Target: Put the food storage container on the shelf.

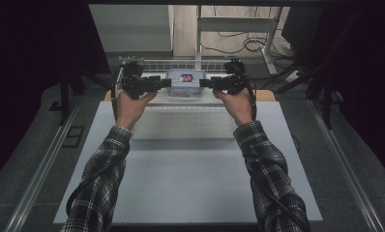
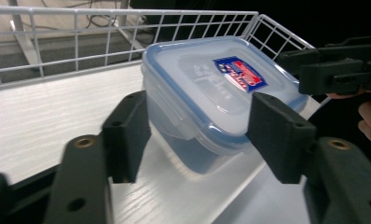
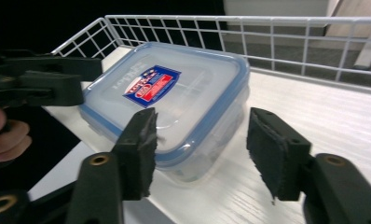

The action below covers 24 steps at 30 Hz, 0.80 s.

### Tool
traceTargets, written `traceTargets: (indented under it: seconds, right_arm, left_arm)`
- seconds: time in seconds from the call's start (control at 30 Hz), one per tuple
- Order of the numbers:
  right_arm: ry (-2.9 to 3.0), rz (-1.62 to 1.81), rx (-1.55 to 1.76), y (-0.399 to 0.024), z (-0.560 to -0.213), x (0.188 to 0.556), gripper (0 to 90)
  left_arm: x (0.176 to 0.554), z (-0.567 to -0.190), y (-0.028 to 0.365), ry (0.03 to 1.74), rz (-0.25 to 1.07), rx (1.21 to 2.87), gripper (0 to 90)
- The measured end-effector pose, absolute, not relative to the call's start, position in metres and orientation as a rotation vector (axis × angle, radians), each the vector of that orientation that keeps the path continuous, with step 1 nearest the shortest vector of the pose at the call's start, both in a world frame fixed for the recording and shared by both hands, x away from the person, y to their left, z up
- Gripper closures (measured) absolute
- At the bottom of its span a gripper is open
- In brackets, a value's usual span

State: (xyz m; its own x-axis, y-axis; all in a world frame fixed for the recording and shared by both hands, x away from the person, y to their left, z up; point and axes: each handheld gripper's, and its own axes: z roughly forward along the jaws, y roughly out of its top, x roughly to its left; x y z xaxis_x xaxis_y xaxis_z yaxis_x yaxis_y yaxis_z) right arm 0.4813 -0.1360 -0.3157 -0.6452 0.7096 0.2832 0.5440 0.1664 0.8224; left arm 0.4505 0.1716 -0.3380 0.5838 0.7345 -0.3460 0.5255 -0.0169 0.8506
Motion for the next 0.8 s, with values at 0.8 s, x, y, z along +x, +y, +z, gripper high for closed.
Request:
traceTargets:
  seconds: [0.8]
  right_arm:
    - [2.279,1.466,1.049,-0.135,-0.321,0.456,6.2]
  left_arm:
    - [0.419,-0.346,0.166,0.938,0.286,1.768,5.3]
